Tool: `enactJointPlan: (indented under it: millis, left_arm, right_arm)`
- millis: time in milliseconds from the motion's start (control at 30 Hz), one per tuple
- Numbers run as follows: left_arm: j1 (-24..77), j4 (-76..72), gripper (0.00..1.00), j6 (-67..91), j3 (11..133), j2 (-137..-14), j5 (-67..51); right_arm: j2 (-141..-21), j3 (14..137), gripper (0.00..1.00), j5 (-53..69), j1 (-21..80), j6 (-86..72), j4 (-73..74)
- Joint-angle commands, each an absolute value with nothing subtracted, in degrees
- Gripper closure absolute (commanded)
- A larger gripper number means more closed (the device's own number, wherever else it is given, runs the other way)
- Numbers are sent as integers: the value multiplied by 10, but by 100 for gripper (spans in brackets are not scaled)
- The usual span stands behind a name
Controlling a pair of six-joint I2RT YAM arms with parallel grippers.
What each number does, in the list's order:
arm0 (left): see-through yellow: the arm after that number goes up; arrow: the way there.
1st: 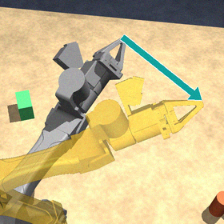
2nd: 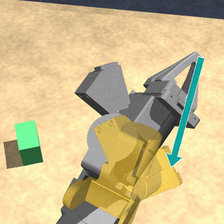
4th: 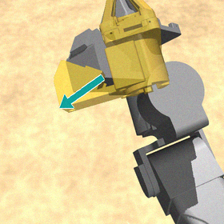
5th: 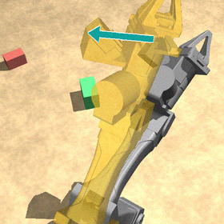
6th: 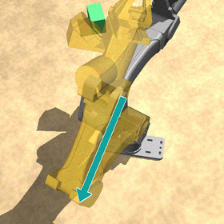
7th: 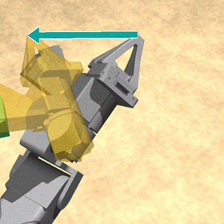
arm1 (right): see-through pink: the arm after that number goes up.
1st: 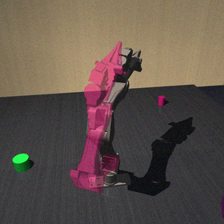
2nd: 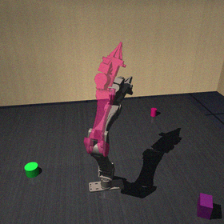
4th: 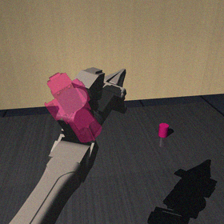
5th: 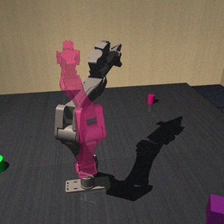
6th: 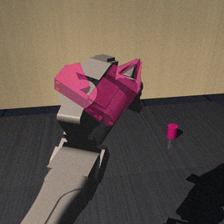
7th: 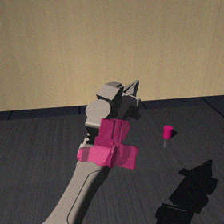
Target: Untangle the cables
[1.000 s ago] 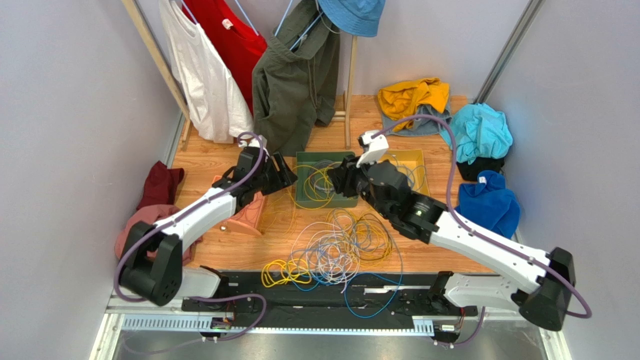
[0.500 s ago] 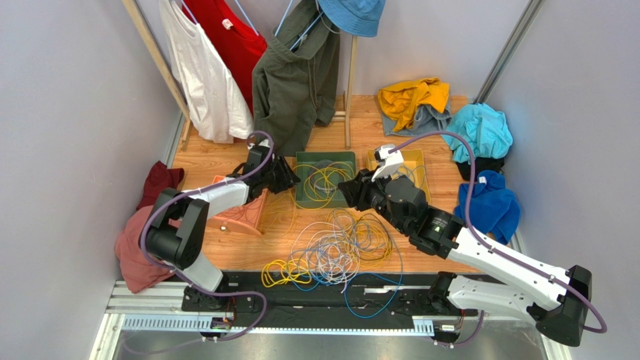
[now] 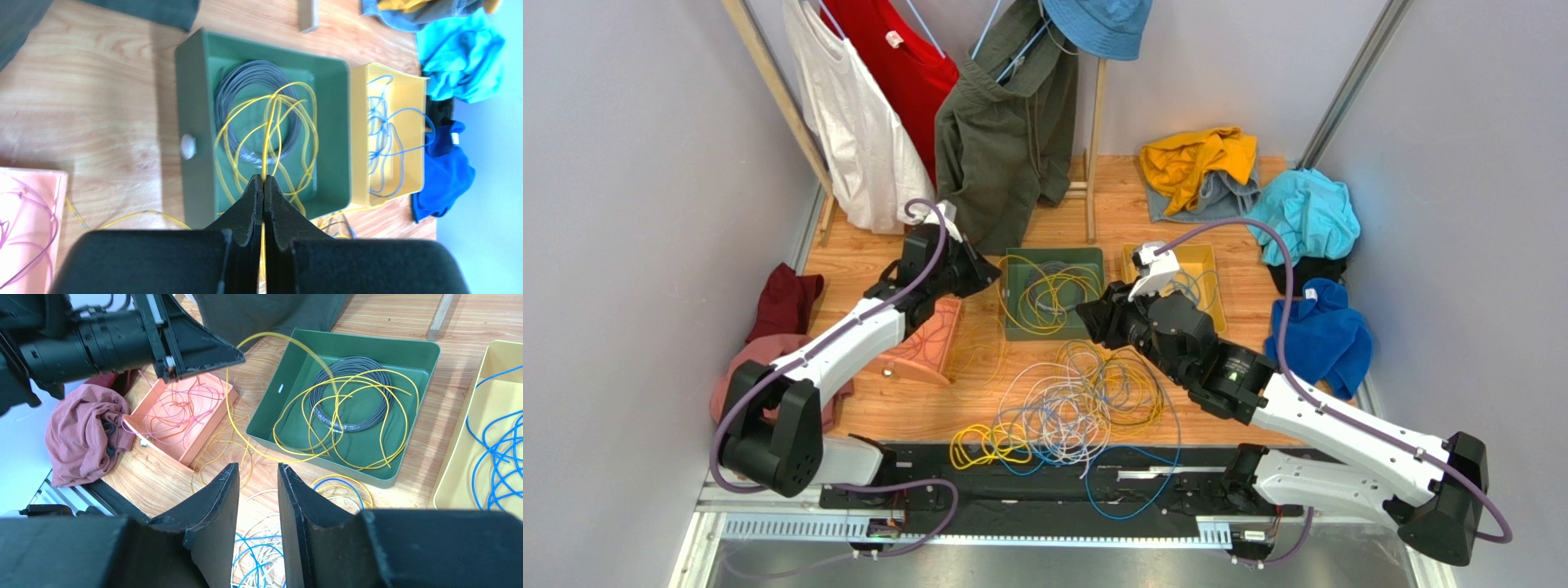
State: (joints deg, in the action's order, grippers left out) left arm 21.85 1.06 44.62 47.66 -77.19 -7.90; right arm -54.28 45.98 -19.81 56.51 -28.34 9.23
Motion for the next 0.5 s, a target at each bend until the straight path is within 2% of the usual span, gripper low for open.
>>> enactJointPlan:
  millis: [0, 467]
  left_arm:
    - [231, 11, 100, 433, 538, -773, -89]
    - [290, -91, 100, 430, 712, -1035, -102]
  right_arm:
    - [-531, 458, 67, -199, 569, -291, 71]
    - [-507, 448, 68, -217, 569, -264, 92]
